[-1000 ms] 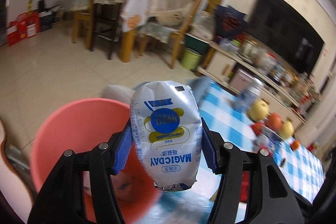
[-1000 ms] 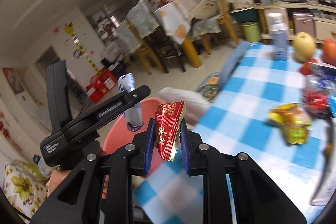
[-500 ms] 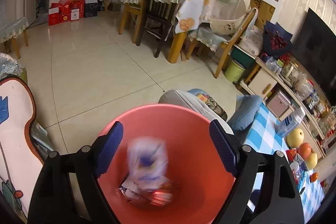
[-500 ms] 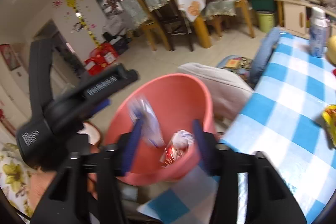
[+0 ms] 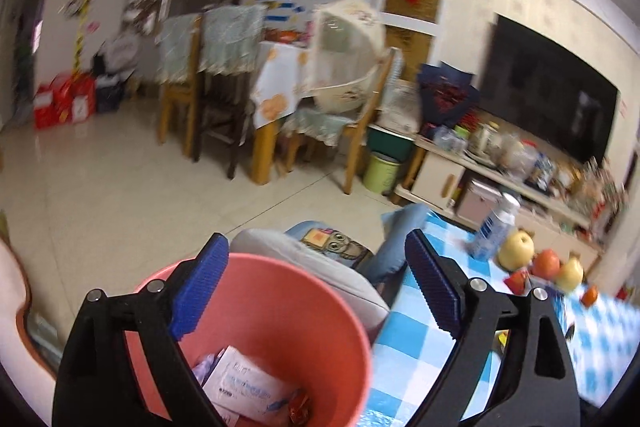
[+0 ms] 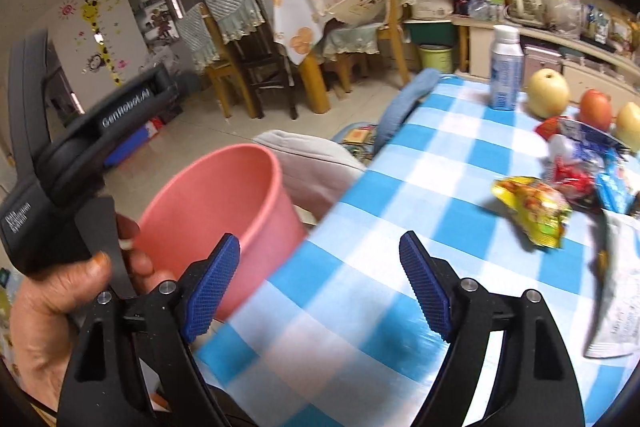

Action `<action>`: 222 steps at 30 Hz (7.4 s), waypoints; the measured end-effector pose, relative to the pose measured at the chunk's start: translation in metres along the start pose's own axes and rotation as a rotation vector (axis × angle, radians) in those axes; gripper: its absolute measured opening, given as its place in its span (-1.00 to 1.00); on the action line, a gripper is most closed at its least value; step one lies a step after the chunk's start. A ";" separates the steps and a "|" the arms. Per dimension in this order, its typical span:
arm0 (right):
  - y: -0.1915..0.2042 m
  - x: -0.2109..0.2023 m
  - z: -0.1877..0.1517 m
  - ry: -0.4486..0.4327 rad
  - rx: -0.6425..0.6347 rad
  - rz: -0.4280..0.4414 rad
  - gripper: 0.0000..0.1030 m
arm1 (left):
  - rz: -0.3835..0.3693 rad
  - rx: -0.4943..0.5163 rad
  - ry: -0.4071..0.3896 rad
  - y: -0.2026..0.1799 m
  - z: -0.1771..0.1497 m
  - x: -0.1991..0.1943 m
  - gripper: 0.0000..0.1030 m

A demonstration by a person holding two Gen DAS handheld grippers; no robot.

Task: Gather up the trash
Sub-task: 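Move both tools back over the table toward the yellow snack packet, then grasp the yellow snack packet with the left tool while the right tool grasps the white wipes pack, then carry the yellow packet and white wipes pack to the pink bucket with both tools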

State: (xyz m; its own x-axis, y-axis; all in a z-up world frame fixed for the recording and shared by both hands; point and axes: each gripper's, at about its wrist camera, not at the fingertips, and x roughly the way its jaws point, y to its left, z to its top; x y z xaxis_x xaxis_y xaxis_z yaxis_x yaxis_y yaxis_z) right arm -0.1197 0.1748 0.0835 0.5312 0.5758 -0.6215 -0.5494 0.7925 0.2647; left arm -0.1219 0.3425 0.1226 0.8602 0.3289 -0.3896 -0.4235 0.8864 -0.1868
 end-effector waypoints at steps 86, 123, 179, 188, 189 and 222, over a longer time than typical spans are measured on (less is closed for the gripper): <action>-0.266 -0.082 -0.043 0.119 0.403 -0.216 0.84 | -0.392 -0.028 0.576 -0.216 -0.112 0.106 0.73; -0.255 -0.060 -0.040 0.141 0.259 -0.285 0.49 | -0.436 0.044 0.582 -0.239 -0.125 0.105 -0.21; -0.166 -0.096 -0.013 -0.032 0.174 -0.174 0.42 | -0.260 0.141 0.317 -0.136 -0.044 0.039 -0.23; -0.112 -0.074 0.003 -0.015 0.098 -0.106 0.43 | -0.157 0.099 0.291 -0.096 -0.026 0.036 -0.23; -0.103 -0.071 0.006 -0.015 0.087 -0.094 0.43 | -0.144 0.095 0.288 -0.091 -0.024 0.036 -0.23; 0.088 0.058 0.058 0.107 -0.242 0.107 0.52 | 0.223 -0.125 0.245 0.070 0.013 0.022 0.12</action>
State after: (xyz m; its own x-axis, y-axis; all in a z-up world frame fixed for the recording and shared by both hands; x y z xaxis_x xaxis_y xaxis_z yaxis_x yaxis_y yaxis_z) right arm -0.0996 0.2894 0.1132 0.3979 0.6185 -0.6776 -0.7431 0.6504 0.1574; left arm -0.1285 0.4158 0.1124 0.6552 0.4087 -0.6353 -0.6381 0.7496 -0.1759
